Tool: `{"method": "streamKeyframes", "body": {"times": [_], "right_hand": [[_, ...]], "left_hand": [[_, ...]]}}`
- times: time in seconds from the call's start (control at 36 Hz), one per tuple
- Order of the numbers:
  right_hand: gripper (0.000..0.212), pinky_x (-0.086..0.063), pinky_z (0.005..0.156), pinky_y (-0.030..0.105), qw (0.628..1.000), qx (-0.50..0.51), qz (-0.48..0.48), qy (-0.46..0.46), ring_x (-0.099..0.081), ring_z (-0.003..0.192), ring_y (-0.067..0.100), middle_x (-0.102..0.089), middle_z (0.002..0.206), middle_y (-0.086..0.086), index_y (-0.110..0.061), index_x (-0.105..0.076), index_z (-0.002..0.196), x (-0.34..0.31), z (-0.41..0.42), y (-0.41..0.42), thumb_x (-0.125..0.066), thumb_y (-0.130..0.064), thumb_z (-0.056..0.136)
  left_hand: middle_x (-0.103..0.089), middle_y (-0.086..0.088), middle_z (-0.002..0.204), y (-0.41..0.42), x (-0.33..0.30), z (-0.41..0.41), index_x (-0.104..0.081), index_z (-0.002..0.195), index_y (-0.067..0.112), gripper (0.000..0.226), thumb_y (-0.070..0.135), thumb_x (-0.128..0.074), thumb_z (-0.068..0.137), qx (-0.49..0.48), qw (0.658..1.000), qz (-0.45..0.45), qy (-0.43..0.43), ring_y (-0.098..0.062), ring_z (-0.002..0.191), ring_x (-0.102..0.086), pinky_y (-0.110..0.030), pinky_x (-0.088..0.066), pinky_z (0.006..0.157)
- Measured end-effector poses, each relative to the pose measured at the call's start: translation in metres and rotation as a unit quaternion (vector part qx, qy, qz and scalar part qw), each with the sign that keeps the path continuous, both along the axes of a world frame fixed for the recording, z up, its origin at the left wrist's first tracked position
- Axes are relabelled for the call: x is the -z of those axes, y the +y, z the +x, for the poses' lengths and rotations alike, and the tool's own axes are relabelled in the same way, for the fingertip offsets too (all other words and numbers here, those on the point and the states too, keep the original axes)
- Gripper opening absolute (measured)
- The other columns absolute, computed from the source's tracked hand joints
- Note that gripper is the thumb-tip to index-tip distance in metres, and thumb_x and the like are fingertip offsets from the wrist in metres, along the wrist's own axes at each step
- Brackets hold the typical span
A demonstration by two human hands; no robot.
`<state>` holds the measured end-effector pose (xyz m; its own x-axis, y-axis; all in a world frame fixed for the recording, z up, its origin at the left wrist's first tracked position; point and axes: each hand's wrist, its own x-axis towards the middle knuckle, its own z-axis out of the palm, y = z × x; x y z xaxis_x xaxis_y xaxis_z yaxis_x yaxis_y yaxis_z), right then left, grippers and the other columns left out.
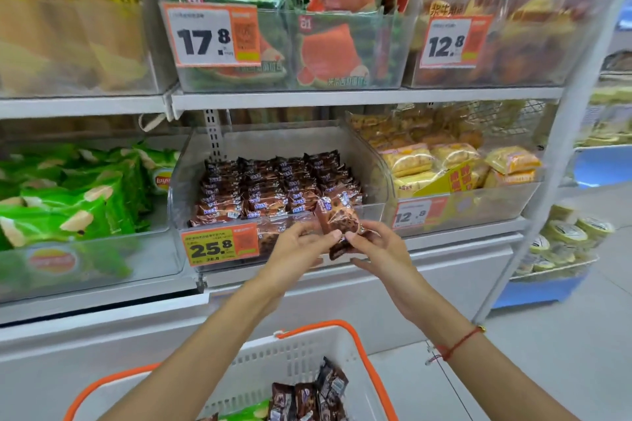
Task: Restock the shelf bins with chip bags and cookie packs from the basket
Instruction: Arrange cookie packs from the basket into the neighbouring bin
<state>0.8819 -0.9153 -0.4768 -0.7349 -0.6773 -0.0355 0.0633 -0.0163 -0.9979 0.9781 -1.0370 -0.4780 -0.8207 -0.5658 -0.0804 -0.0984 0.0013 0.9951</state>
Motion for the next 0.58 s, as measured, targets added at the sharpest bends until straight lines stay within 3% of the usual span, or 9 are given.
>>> {"method": "streamKeyframes", "body": {"times": [0.08, 0.17, 0.22, 0.28, 0.39, 0.47, 0.58], "right_hand": [[0.025, -0.056, 0.078, 0.025, 0.998, 0.001, -0.032, 0.046, -0.068, 0.088, 0.015, -0.069, 0.097, 0.005, -0.022, -0.060, 0.107, -0.008, -0.008, 0.001, -0.062, -0.004, 0.090], [0.031, -0.054, 0.070, 0.018, 0.993, -0.013, -0.033, 0.116, -0.067, 0.081, 0.009, -0.069, 0.093, 0.001, -0.025, -0.062, 0.104, -0.022, -0.026, 0.002, -0.063, 0.001, 0.088], [0.037, -0.049, 0.069, 0.014, 0.982, -0.036, 0.012, 0.184, -0.064, 0.083, 0.010, -0.068, 0.099, 0.005, -0.022, -0.059, 0.115, -0.031, -0.041, 0.001, -0.065, 0.001, 0.086], [0.050, -0.046, 0.071, 0.014, 0.969, -0.055, 0.061, 0.233, -0.063, 0.084, 0.011, -0.066, 0.103, 0.008, -0.021, -0.050, 0.128, -0.041, -0.054, -0.002, -0.068, -0.003, 0.084], [0.061, -0.042, 0.063, 0.012, 0.936, -0.051, 0.092, 0.337, -0.053, 0.067, 0.007, -0.059, 0.076, -0.008, -0.017, -0.041, 0.136, -0.060, -0.073, -0.012, -0.071, -0.006, 0.083], [0.058, -0.042, 0.061, 0.014, 0.935, -0.029, 0.067, 0.348, -0.050, 0.062, 0.006, -0.057, 0.070, -0.015, -0.015, -0.047, 0.132, -0.066, -0.086, -0.020, -0.073, -0.008, 0.081], [0.051, -0.051, 0.080, 0.027, 0.948, -0.011, 0.036, 0.316, -0.059, 0.081, 0.008, -0.066, 0.088, -0.008, -0.019, -0.053, 0.127, -0.060, -0.096, -0.028, -0.074, -0.012, 0.081]], "left_hand": [[-0.072, 0.003, 0.101, -0.005, -0.008, -0.007, -0.062, 0.107, 0.019, 0.030, 0.024, -0.075, 0.081, -0.004, 0.999, -0.046, 0.013, -0.008, 0.094, -0.066, -0.019, -0.051, 0.080], [-0.064, 0.006, 0.111, -0.019, -0.024, -0.017, -0.058, 0.119, 0.018, 0.050, 0.024, -0.081, 0.074, -0.021, 0.996, -0.088, 0.022, -0.007, 0.100, -0.062, -0.019, -0.051, 0.080], [-0.061, 0.007, 0.113, -0.029, -0.043, -0.024, -0.056, 0.122, 0.021, 0.050, 0.021, -0.078, 0.078, 0.006, 0.993, -0.114, 0.034, -0.002, 0.099, -0.060, -0.012, -0.049, 0.071], [-0.063, 0.005, 0.109, -0.037, -0.062, -0.033, -0.058, 0.120, 0.024, 0.044, 0.023, -0.076, 0.080, 0.046, 0.981, -0.187, 0.010, 0.000, 0.095, -0.060, -0.010, -0.048, 0.075], [-0.065, 0.002, 0.099, -0.052, -0.090, -0.049, -0.066, 0.109, 0.029, 0.027, 0.030, -0.073, 0.082, 0.131, 0.928, -0.339, -0.084, -0.012, 0.081, -0.064, -0.024, -0.048, 0.080], [-0.063, 0.007, 0.099, -0.061, -0.099, -0.062, -0.066, 0.106, 0.034, 0.021, 0.039, -0.069, 0.085, 0.157, 0.895, -0.396, -0.131, -0.011, 0.088, -0.063, -0.030, -0.047, 0.086], [-0.065, 0.007, 0.107, -0.069, -0.096, -0.078, -0.061, 0.097, 0.038, 0.011, 0.040, -0.065, 0.088, 0.171, 0.873, -0.441, -0.123, -0.011, 0.107, -0.061, -0.035, -0.047, 0.097]]}}
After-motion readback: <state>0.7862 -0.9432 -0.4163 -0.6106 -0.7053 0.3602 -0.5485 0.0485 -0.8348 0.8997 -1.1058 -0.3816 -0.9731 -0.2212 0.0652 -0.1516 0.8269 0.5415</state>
